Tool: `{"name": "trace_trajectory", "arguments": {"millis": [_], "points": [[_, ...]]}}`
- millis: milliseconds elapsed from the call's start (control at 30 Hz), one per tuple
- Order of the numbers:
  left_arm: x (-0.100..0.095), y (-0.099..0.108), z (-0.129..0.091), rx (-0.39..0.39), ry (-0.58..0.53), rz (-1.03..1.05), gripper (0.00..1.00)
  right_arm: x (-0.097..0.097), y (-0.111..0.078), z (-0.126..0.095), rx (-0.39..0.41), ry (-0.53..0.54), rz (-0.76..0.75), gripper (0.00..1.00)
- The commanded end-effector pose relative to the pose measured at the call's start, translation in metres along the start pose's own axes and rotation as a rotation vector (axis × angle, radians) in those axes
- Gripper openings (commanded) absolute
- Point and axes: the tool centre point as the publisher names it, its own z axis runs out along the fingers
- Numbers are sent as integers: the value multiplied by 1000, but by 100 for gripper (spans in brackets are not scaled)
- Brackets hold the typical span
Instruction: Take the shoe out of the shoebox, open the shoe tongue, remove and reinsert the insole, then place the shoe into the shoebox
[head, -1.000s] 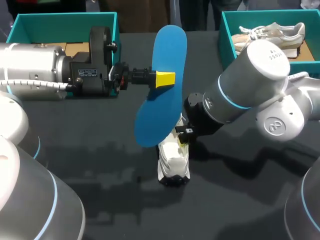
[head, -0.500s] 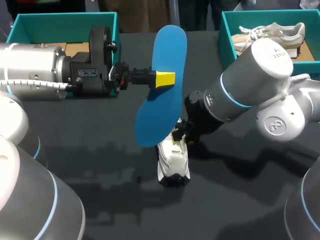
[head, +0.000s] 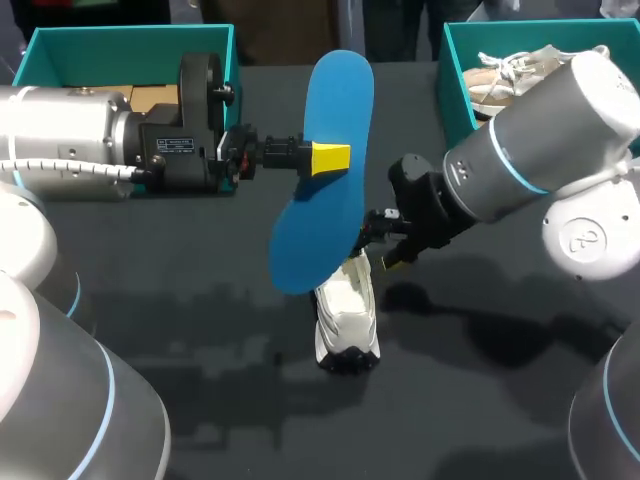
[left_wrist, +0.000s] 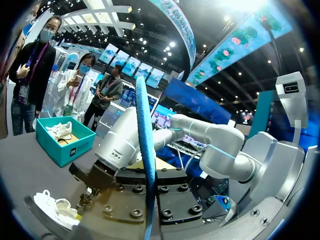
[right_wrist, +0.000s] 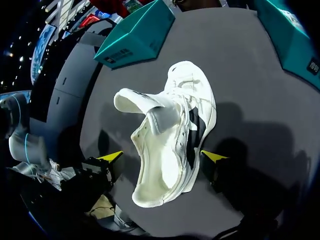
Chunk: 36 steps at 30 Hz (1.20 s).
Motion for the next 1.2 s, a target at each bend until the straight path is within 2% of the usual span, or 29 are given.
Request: {"name": "trace_trajectory", "arguments": {"millis": [33,367,467,567,633,800,1000,1200], "points": [[-1,1,2,2,0,0,0,-6,-8,-16,-8,28,-1,100],[-1,1,2,2,0,0,0,-6,-8,-16,-8,28,-1,100],[-1,1,2,2,0,0,0,-3,-4,-18,-66,116,12,100],[-4,0,4,-3,10,118,0,-3,-4,-28,-84,174,41,100],[-8,-2,3,3,1,238,0,0,-5,-40,-124,238,55,100],[-18,-5,-2,12,-11,539,0,4,-4,-59,-156,303,74,100],[-34,-7,-3,5,0,936,0,9,8,-76,-149,374,77,100],[-48,-6,-2,12,20,1223,0,13,19,-92,-140,428,73,100]]}}
